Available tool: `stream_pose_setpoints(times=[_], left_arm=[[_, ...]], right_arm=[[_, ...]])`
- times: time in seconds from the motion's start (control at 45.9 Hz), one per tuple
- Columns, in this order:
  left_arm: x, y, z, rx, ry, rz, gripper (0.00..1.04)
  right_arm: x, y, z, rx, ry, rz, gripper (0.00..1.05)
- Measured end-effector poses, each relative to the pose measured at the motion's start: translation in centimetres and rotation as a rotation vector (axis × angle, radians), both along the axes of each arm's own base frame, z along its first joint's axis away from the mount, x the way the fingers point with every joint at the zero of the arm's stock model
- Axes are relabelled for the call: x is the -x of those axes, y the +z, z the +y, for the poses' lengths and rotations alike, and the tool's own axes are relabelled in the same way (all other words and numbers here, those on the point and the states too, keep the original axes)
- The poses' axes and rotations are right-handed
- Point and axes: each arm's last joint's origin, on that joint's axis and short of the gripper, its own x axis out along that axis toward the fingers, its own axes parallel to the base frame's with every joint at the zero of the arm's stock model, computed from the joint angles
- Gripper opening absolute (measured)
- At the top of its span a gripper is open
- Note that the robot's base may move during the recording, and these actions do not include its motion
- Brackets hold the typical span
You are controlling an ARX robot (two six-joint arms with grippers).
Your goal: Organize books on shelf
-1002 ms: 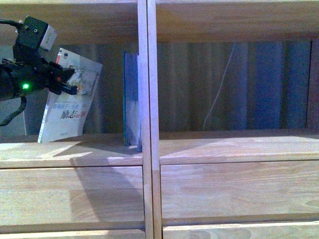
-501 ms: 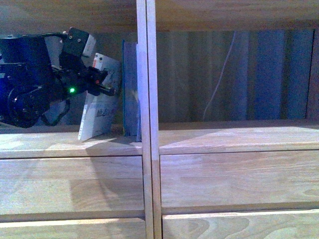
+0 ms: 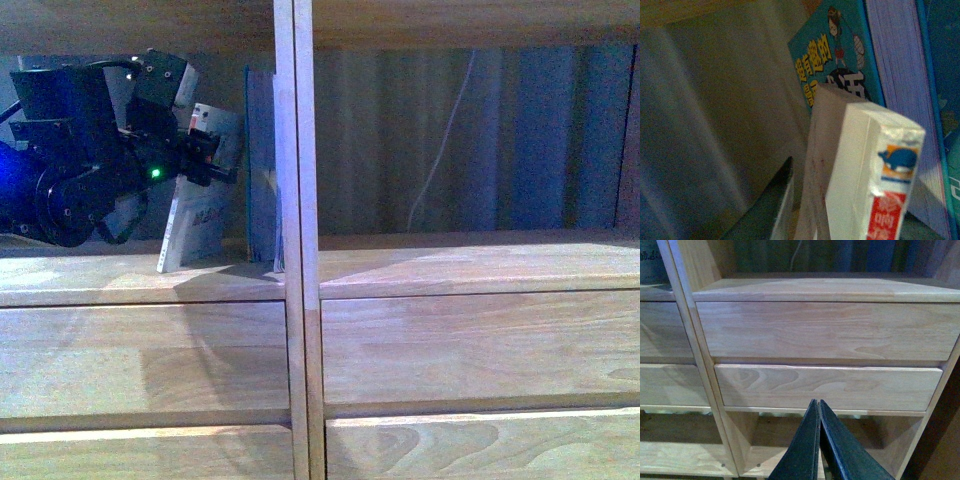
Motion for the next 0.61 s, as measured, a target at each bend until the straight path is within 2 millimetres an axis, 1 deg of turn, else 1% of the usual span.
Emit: stream_pose_setpoints(times=[0.131, 0.218, 0.349, 0.414, 0.436, 0.458, 0.501, 0.61], left_arm=[[0.2, -0.4, 0.0, 0.004, 0.006, 0.018, 0.52], [0.5, -0.8, 0.1, 0.004, 0.009, 0.038, 0.66], [1.0, -1.1, 0.2, 0.014, 0.017, 0.058, 0.82], [1.5, -1.0, 0.2, 0.029, 0.028, 0.067, 0.93], [1.8, -0.9, 0.2, 0.034, 0.03, 0.072, 0.98], [2.0, -0.9, 0.3, 0.037, 0.032, 0.075, 0.99], [2.4, -0.7, 0.3, 0.055, 0.042, 0.083, 0.97], [3.4, -0.4, 0.5, 0.083, 0.049, 0.103, 0.97]], right_arm=[[0.3, -0.1, 0.0, 0.0, 0.0, 0.004, 0.03], [0.9, -0.5, 0.0, 0.0, 0.0, 0.035, 0.03], [1.2, -0.3, 0.0, 0.0, 0.0, 0.003, 0.03], [1.2, -0.3, 0.0, 0.0, 0.001, 0.005, 0.03], [1.2, -0.3, 0.0, 0.0, 0.0, 0.005, 0.03], [1.2, -0.3, 0.0, 0.0, -0.002, 0.005, 0.03], [1.2, -0.3, 0.0, 0.0, -0.002, 0.005, 0.03], [1.2, -0.3, 0.0, 0.0, -0.002, 0.005, 0.03]])
